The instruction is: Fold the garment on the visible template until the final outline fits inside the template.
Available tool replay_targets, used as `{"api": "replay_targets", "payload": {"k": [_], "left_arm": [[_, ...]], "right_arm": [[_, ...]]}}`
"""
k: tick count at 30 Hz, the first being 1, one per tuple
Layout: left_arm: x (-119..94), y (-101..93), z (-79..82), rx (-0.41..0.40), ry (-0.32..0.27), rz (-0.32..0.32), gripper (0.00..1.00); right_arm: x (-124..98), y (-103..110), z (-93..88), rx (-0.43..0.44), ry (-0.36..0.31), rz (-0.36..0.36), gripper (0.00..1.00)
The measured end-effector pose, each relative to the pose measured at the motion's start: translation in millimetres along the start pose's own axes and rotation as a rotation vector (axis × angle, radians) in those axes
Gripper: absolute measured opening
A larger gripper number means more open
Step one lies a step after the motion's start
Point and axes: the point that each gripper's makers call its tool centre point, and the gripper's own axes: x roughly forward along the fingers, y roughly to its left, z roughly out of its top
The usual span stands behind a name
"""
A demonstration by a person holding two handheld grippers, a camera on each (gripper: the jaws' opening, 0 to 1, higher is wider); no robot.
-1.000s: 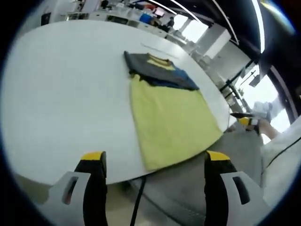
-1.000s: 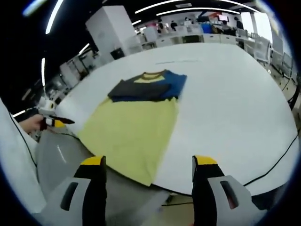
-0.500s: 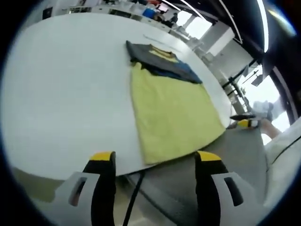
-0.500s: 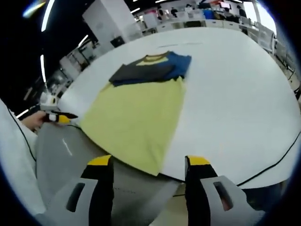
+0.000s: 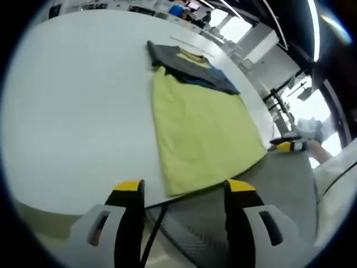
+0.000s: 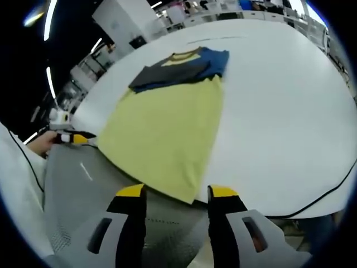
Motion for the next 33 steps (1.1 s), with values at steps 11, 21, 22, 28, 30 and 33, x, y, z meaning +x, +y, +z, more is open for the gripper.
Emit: {"api": "replay_targets", "payload": {"k": [11,21,22,28,30,33], "left_arm": [[2.2,-0.2,-1.4,-0.022,0.008,-0.001,0.46],[6.3,-4.7,-2.9,-0.015,0.031,-0.011,0.41],[6.9,-4.9,-3.3,-0.013,0.036,-0.011,0.39],[9.2,-6.2,-4.4,-0.01,0.053,-0.014,0.35],[9.7,-6.4,-4.1,-0.01,0.054,-0.015,0.35],[10.2,-6.4,-4.3,-0.008,0.059,-0.014,0.34]], "right_arm": [[7.0,-2.0,-4.4,-0.01,0.037,0.009,0.35],[12.6,-9.0,-7.9,0.031,0.055,0.004,0.3],[12.8,-9.3,-8.1,0.032,0.056,0.006,0.3],[14.9,-11.4,-10.1,0.045,0.072,0.001,0.28],[15.6,-12.2,-10.9,0.05,0.076,-0.002,0.27],[16.7,-12.0,-12.0,0.052,0.085,0.004,0.27]]}}
